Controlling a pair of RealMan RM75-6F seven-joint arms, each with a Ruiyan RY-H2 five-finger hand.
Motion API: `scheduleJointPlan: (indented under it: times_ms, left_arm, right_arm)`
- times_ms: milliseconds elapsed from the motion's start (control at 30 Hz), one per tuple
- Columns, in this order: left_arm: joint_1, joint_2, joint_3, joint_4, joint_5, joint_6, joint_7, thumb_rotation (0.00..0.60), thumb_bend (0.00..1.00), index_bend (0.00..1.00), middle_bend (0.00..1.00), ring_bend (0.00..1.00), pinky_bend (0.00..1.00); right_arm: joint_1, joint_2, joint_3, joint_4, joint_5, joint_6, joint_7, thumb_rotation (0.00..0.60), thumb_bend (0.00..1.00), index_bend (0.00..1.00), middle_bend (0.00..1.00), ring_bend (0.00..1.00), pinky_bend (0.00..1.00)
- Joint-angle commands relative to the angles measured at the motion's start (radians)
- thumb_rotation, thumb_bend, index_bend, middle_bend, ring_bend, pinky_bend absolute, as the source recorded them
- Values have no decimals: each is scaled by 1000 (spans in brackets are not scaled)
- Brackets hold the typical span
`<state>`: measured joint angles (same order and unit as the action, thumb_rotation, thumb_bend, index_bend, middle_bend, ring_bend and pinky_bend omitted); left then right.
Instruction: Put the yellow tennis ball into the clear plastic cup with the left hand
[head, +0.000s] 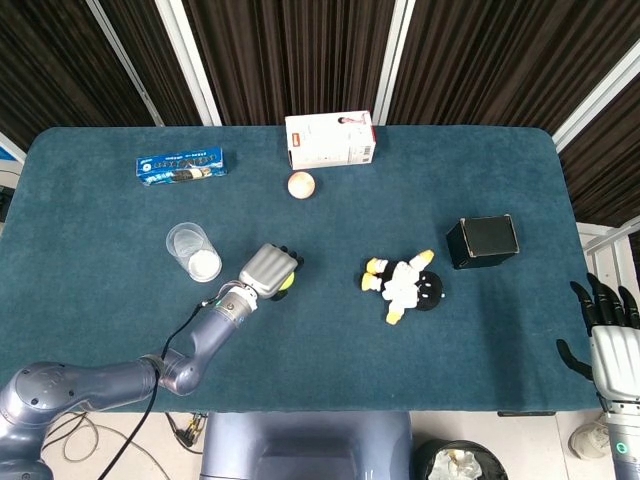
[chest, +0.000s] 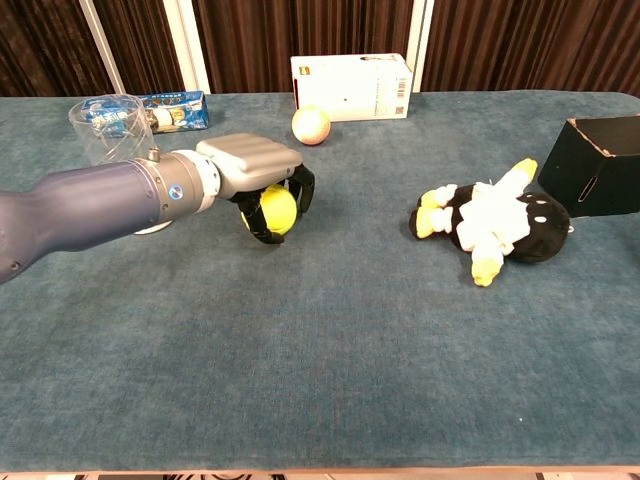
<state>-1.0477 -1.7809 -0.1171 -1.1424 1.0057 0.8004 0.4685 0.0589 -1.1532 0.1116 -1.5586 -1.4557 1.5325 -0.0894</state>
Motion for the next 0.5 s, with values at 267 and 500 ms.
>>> scheduleJointPlan:
  times_ms: [267,500]
  left_arm:
    - [19,28,-31,-64,50,69,-4,600,304,435,475,402,541]
    - [21,141,-84,-260,78,123,14,600,304,433,473,402,540]
  right_arm:
    - [-4,5,3,-2,2,7,8,600,353,133,35,101,10]
    - [-3,2,2,-3,3,3,0,600,351,132,35,102,9]
